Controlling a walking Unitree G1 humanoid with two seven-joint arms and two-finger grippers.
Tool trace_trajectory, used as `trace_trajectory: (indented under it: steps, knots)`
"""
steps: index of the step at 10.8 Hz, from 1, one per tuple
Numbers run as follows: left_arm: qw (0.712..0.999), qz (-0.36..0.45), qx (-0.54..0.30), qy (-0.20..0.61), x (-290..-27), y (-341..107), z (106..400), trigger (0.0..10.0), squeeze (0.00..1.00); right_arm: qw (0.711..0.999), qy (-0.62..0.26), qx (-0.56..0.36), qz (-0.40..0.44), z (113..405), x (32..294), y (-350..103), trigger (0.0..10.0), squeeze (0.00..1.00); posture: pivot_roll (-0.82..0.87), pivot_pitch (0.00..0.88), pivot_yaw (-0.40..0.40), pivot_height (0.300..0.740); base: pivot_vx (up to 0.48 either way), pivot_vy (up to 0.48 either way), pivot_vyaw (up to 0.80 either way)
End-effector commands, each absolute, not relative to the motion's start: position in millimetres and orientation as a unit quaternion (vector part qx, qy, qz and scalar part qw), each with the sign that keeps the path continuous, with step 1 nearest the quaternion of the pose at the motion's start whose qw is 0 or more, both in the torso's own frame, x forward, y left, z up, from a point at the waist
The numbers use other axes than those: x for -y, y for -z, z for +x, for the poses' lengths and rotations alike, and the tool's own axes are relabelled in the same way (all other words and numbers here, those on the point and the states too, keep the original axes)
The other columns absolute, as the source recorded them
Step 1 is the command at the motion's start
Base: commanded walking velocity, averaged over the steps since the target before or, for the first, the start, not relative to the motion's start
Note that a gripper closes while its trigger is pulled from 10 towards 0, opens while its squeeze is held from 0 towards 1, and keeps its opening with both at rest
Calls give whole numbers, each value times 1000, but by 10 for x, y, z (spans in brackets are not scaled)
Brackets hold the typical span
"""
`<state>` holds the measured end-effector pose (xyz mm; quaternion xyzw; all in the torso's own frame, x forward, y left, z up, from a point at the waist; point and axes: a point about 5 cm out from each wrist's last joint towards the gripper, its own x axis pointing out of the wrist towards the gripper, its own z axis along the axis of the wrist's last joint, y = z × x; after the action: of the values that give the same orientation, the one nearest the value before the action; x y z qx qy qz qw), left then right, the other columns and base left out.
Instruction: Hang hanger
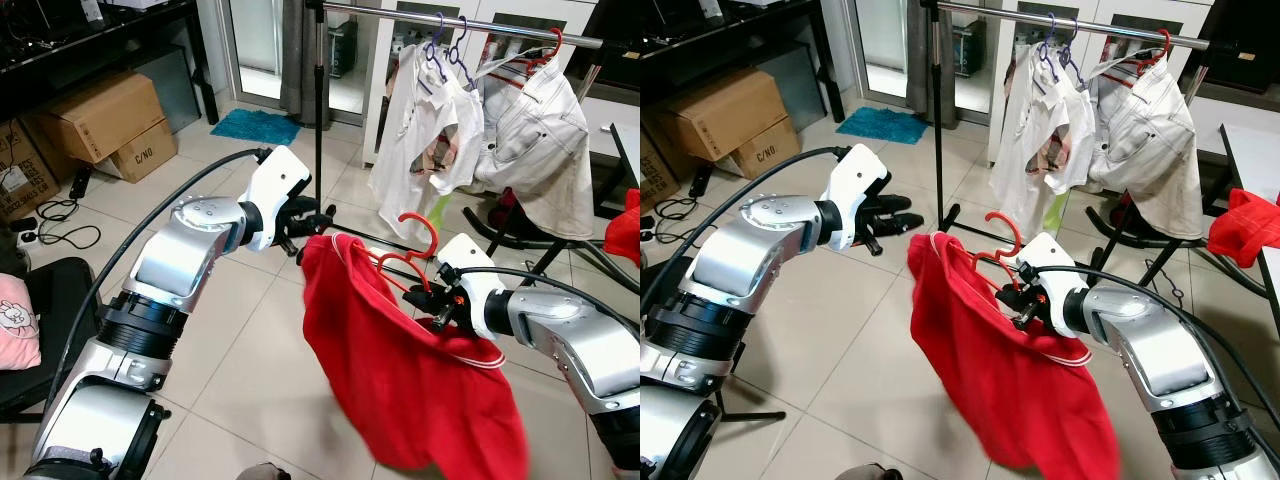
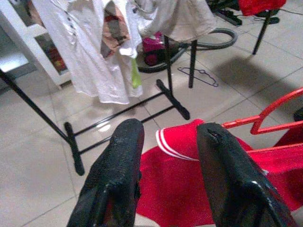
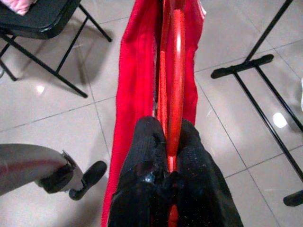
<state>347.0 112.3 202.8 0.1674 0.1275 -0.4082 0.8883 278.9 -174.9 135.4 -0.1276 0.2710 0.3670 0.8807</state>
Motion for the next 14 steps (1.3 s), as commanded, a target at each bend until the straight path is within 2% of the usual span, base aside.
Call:
trace_trajectory:
  steps: [1, 2, 3, 4, 5, 7, 8, 10, 14]
  knots:
    - [898, 170, -113, 389, -1156, -2055, 3492, 10000, 1000, 894, -353, -251, -116, 2816, 1771, -1452, 10000, 0, -57, 0, 36, 740, 0, 0, 0]
    - [924, 146, -71, 347, -1213, -2105, 3519, 10000, 1000, 908, -327, -247, -90, 2829, 1772, -1450, 10000, 0, -57, 0, 36, 740, 0, 0, 0]
    - [933, 119, -54, 335, -1247, -2111, 3489, 10000, 525, 917, -307, -243, -78, 2831, 1771, -1444, 10000, 0, -60, 0, 44, 740, 0, 0, 0]
    - [950, 78, -49, 298, -1336, -2015, 3371, 10000, 0, 949, -234, -206, -46, 2868, 1803, -1452, 10000, 0, -59, 0, 42, 740, 0, 0, 0]
    - [959, 91, -26, 266, -1407, -1953, 3268, 10000, 0, 967, -185, -175, -18, 2865, 1836, -1460, 10000, 0, -53, 0, 36, 740, 0, 0, 0]
    - [975, 56, -38, 213, -1514, -1749, 3035, 10000, 0, 984, -107, -142, 2, 2737, 1899, -1371, 10000, 0, -34, 0, 26, 740, 0, 0, 0]
    - [978, 83, -51, 183, -1579, -1607, 2938, 10000, 0, 987, -95, -127, -16, 2671, 1817, -1344, 10000, 0, -35, 0, 21, 740, 0, 0, 0]
    - [988, 53, -36, 141, -1580, -1616, 2955, 10000, 0, 986, -94, -129, -41, 2672, 1726, -1286, 10000, 0, -30, 0, 11, 740, 0, 0, 591]
    - [987, 68, -37, 144, -1523, -1569, 2894, 10000, 0, 989, -96, -110, -26, 2740, 1614, -1333, 10000, 0, -15, 0, 2, 740, 218, 0, 767]
